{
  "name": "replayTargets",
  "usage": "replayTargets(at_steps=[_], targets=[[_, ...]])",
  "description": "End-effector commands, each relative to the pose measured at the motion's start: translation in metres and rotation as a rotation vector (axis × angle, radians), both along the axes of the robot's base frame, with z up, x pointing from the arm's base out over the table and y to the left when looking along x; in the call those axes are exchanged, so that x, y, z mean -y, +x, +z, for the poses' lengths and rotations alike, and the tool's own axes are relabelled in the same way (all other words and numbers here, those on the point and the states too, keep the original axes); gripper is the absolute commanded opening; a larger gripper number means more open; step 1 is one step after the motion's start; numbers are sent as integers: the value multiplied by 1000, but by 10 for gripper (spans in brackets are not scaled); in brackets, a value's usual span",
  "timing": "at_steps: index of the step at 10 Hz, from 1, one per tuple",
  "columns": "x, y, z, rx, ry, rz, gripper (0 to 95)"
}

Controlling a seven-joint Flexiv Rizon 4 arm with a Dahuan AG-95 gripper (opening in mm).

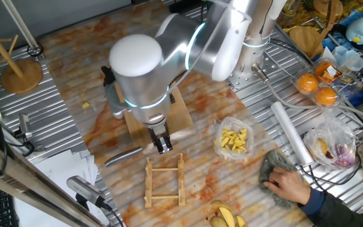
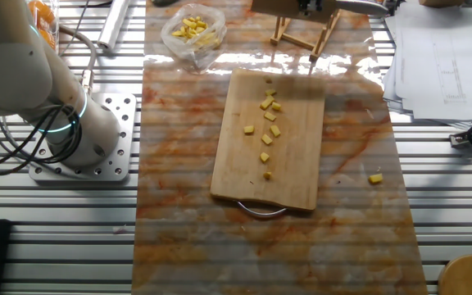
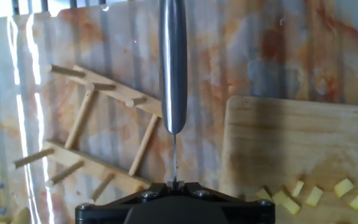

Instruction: Chop the potatoes

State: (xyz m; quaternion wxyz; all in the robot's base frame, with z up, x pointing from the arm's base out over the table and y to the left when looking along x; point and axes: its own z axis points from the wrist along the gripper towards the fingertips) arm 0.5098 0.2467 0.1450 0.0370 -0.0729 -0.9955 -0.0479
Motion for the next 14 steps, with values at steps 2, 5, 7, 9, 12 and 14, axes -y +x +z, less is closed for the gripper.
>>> replayTargets(at_steps=[2,5,7,9,12,14], targets=[[-14,3,-2,5,5,-109,0],[-17,14,-9,12,10,-110,0],[-18,19,-13,14,14,-110,0],[-17,22,-18,16,16,-110,0],[-20,27,-20,14,14,-110,0],[-22,30,-30,18,13,-110,0]])
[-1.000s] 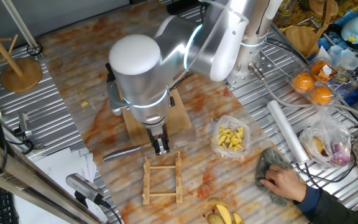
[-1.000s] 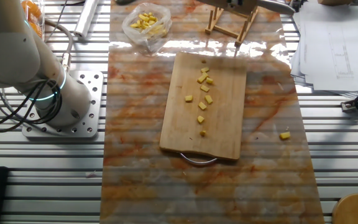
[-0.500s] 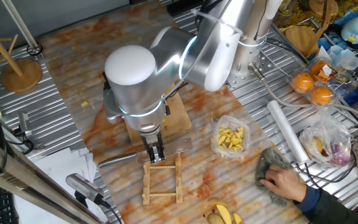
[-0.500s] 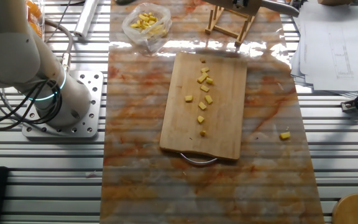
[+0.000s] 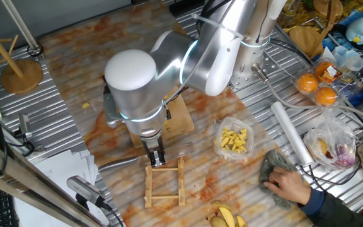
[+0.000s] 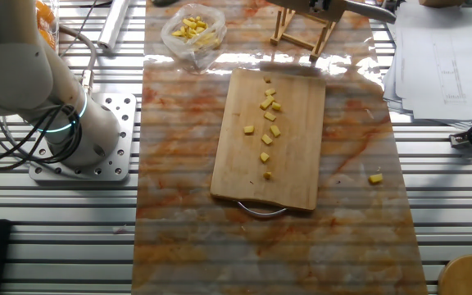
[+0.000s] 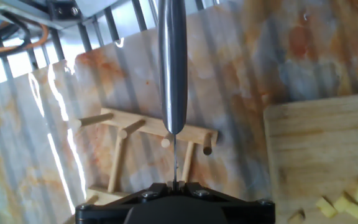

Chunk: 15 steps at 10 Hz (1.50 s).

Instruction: Chop the potatoes

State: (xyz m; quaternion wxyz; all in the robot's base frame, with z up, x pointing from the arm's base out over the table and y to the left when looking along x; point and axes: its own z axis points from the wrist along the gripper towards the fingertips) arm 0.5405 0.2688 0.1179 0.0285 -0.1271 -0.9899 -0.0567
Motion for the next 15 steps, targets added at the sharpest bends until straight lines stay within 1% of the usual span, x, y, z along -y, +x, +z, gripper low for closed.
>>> replayTargets(at_steps=[1,5,7,8,10,11,12,14,15], targets=[[1,1,-6,6,0,0,0],[5,5,-19,6,-6,4,0],[8,7,-29,5,-10,0,0],[10,8,-34,6,-17,0,0],[13,10,-44,19,-23,-2,0],[14,10,-48,19,-25,-1,0],[14,11,-49,12,-26,-1,0],[13,11,-48,11,-26,-1,0],[12,12,-45,5,-28,0,0]])
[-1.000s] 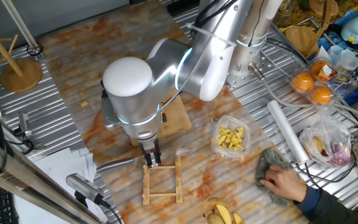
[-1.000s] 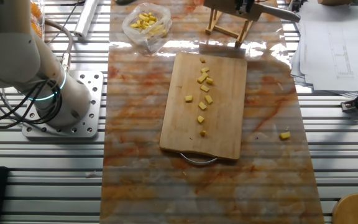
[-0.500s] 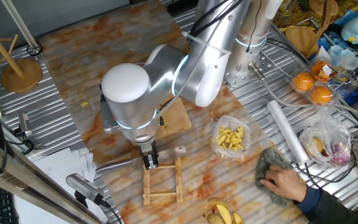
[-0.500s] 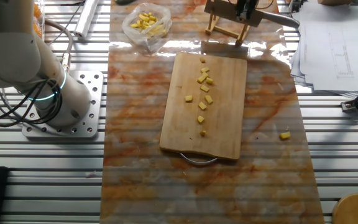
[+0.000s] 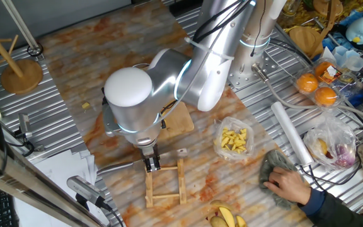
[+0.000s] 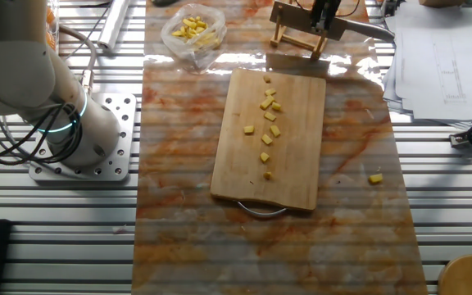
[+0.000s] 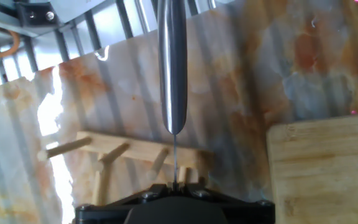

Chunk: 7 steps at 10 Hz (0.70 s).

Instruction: Chop the potatoes

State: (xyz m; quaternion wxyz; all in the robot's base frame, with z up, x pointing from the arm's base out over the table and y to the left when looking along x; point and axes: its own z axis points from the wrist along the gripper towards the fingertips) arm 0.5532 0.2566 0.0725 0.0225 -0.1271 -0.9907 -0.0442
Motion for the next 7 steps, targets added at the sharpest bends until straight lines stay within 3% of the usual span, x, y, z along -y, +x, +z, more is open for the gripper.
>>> replayTargets(at_steps=[1,7], targets=[[-2,0,2,-9,-5,2,0],[-9,-2,-5,-18,-21,1,0]])
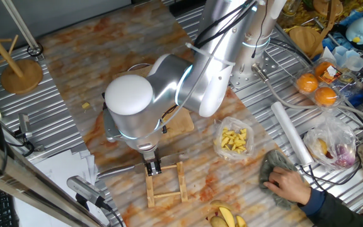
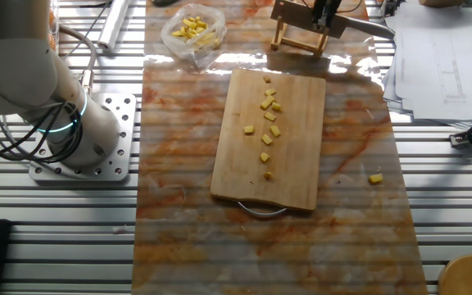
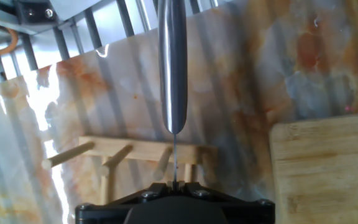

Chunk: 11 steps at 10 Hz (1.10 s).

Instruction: Chop the potatoes

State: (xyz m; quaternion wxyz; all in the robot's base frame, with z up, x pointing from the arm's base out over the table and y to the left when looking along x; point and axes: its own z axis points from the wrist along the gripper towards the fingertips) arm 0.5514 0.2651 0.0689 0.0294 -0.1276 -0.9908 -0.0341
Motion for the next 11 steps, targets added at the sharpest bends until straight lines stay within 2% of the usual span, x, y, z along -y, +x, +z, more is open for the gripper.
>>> replayTargets(at_steps=[1,5,7,10,11], targets=[[0,0,-3,-1,-4,0,0],[-1,0,-17,14,-12,16,0],[-1,0,-18,19,-13,39,380],[-2,0,-18,15,-9,54,380],[-2,0,-15,12,-6,56,570]])
